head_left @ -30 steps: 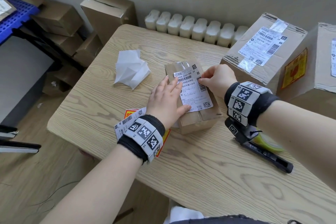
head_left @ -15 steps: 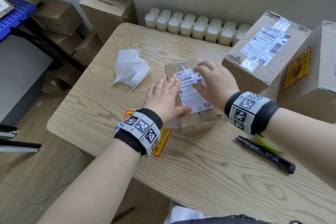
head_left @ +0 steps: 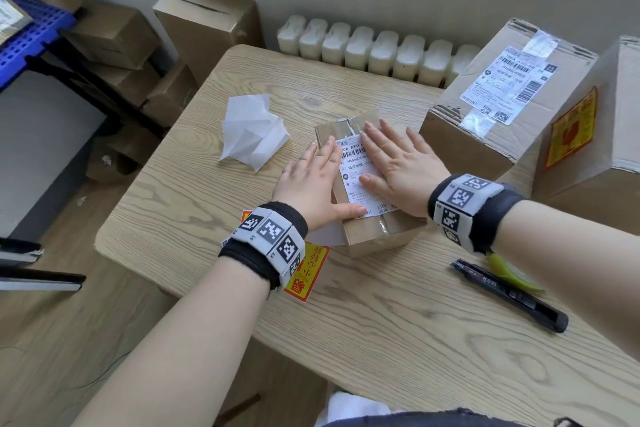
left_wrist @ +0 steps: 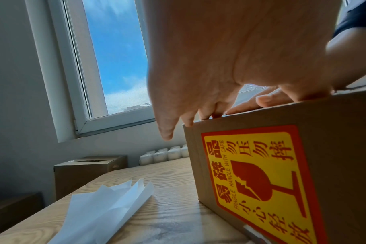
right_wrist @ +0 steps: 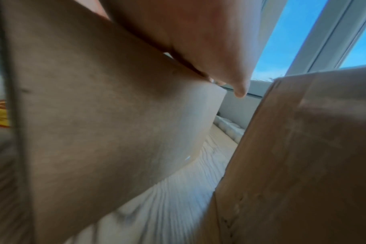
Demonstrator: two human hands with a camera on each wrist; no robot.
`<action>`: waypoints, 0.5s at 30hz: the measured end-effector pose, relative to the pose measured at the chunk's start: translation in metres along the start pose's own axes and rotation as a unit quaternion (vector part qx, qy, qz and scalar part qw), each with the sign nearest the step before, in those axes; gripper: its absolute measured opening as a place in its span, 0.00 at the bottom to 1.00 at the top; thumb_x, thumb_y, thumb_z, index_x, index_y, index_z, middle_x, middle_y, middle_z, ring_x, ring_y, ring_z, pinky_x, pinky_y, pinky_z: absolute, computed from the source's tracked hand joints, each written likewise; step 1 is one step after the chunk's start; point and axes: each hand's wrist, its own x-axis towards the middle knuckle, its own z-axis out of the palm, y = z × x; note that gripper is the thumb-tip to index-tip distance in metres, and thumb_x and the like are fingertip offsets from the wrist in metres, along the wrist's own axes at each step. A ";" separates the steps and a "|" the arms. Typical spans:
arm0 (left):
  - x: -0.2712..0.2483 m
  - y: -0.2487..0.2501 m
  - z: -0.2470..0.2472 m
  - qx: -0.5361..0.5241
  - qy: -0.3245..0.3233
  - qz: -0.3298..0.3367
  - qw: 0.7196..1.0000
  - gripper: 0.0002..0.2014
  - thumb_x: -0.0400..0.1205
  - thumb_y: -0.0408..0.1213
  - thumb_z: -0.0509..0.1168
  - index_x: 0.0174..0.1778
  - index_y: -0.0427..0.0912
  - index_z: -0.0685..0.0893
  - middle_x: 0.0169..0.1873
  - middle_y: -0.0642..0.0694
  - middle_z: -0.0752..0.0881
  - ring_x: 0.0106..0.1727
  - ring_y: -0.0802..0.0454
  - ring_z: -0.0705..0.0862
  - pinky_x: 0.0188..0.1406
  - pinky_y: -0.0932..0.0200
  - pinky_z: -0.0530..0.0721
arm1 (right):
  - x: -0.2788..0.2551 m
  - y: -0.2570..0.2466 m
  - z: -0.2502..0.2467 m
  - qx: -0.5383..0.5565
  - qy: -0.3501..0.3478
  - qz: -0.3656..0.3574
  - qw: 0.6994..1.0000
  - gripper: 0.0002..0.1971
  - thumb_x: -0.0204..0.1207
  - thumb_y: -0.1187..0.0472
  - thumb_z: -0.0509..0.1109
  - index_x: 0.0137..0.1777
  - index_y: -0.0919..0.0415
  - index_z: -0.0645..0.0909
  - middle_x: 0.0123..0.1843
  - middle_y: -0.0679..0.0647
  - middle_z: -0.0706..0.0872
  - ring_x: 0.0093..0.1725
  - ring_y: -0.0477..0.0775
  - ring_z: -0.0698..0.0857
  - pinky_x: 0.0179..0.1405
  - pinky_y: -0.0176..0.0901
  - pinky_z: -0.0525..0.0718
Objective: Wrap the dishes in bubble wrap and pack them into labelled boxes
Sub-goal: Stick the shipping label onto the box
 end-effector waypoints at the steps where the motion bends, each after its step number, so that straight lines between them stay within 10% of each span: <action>1: 0.001 -0.001 -0.001 0.003 -0.002 -0.001 1.000 0.54 0.72 0.72 0.60 0.84 0.49 0.39 0.83 0.56 0.36 0.84 0.53 0.37 0.82 0.47 0.45 | -0.006 -0.003 0.003 -0.011 0.001 -0.014 1.000 0.37 0.78 0.34 0.34 0.83 0.52 0.35 0.84 0.46 0.34 0.81 0.46 0.31 0.80 0.51 0.32; 5: 0.005 -0.005 -0.004 0.015 -0.011 0.002 1.000 0.57 0.67 0.75 0.59 0.83 0.50 0.38 0.82 0.57 0.35 0.83 0.54 0.37 0.82 0.47 0.44 | -0.034 -0.008 0.024 -0.017 0.030 -0.085 0.996 0.43 0.71 0.33 0.18 0.84 0.51 0.42 0.82 0.44 0.39 0.80 0.46 0.34 0.79 0.49 0.31; 10: 0.006 -0.007 -0.002 0.019 -0.008 0.002 1.000 0.59 0.65 0.76 0.61 0.83 0.52 0.38 0.83 0.57 0.35 0.84 0.53 0.37 0.82 0.46 0.45 | -0.050 0.010 0.033 -0.002 0.055 -0.126 0.991 0.37 0.81 0.36 0.30 0.82 0.53 0.59 0.82 0.47 0.57 0.82 0.51 0.52 0.78 0.54 0.44; 15: -0.013 -0.005 0.019 -0.042 0.075 -0.093 0.992 0.57 0.65 0.79 0.58 0.84 0.53 0.46 0.84 0.51 0.44 0.84 0.50 0.44 0.82 0.47 0.47 | -0.058 0.014 0.037 0.008 0.079 -0.078 0.994 0.44 0.77 0.30 0.29 0.83 0.60 0.53 0.83 0.52 0.53 0.82 0.51 0.49 0.79 0.51 0.41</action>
